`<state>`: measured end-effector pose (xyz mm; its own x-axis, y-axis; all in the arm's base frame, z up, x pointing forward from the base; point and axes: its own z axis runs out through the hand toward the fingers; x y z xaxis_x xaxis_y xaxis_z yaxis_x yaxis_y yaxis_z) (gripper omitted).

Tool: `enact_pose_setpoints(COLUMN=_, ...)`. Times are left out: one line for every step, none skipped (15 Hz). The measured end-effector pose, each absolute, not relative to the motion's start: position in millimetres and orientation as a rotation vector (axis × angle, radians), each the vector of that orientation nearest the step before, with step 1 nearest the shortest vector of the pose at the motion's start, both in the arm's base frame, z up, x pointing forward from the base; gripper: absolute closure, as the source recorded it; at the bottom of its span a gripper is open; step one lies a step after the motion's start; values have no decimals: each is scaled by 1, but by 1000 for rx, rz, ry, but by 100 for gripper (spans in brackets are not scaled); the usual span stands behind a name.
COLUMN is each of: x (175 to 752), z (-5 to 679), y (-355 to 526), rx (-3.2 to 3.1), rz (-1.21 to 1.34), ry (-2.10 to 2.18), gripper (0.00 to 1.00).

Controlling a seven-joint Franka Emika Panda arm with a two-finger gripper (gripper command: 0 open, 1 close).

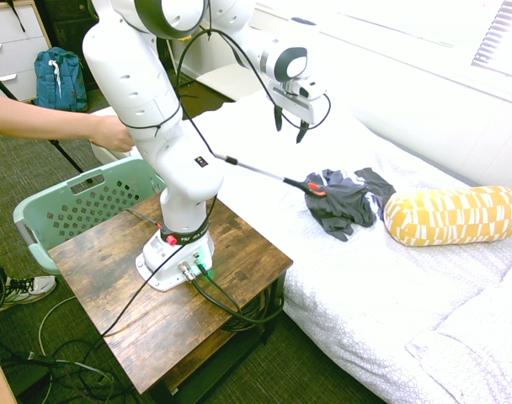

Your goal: Put my clothes in the laundry bag

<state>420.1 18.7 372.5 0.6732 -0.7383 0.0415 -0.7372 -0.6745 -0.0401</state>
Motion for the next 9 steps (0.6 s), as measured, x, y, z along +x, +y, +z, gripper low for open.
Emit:
enact_pose_setpoints(x=420, z=372, y=19, rx=-2858, rz=-81, ry=1256, gripper=0)
enact_pose_setpoints(x=421, z=372, y=19, rx=-2862, rz=-75, ry=1250, gripper=0)
enact_pose_setpoints(x=424, z=372, y=21, rx=-2866, rz=-75, ry=1243, gripper=0)
enact_pose_setpoints(x=432, z=372, y=26, rx=-2872, rz=-76, ry=1228, gripper=0)
enact_pose_setpoints(x=442, z=370, y=34, rx=-2884, rz=-71, ry=1206, gripper=0)
enact_pose_setpoints(x=454, z=364, y=44, rx=-2898, rz=-63, ry=1187, gripper=0)
enact_pose_setpoints(x=467, z=353, y=53, rx=-2917, rz=-49, ry=1176, gripper=0)
enact_pose_setpoints(x=481, z=339, y=58, rx=-2938, rz=-36, ry=1179, gripper=0)
enact_pose_setpoints(x=494, z=323, y=60, rx=-2955, rz=-20, ry=1199, gripper=0)
